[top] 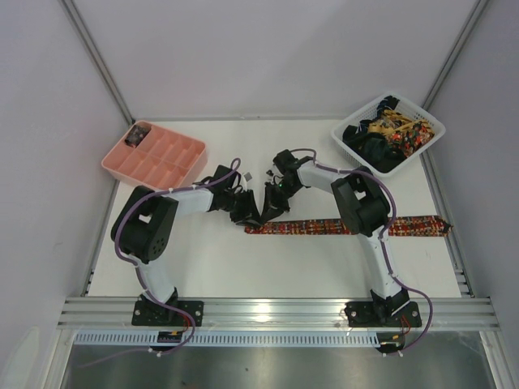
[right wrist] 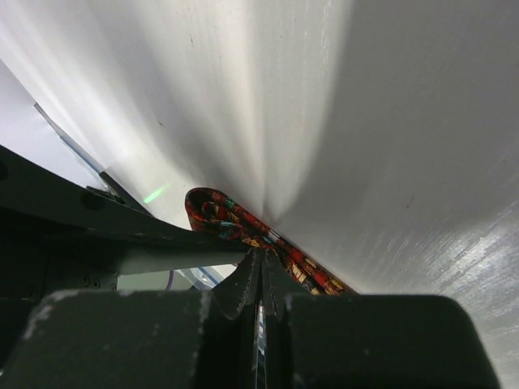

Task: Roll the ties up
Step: Roll the tie

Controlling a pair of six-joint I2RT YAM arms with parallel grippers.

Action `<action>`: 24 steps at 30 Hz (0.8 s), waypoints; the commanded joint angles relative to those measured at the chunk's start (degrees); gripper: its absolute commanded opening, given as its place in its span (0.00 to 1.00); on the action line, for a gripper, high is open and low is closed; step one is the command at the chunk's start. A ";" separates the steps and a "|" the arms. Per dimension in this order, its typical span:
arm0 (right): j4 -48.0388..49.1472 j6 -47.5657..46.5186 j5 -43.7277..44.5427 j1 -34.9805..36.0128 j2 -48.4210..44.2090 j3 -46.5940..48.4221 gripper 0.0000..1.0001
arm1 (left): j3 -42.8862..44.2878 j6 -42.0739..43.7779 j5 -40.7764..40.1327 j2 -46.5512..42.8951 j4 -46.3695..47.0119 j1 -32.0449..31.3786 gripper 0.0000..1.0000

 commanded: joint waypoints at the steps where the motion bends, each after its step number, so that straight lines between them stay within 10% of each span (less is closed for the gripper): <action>1: -2.32 -1.33 -0.90 0.96 0.28 -0.13 0.04 | -0.23 2.28 -3.93 -0.98 0.54 -0.35 0.34; 15: -0.92 -3.45 3.33 0.95 -0.16 -1.89 0.04 | 1.62 0.61 -4.89 -11.61 -6.05 -0.26 0.44; 24: -0.48 -2.75 3.15 0.60 -2.44 -1.01 0.04 | -1.27 -1.24 -2.96 -8.54 -4.56 -0.26 0.16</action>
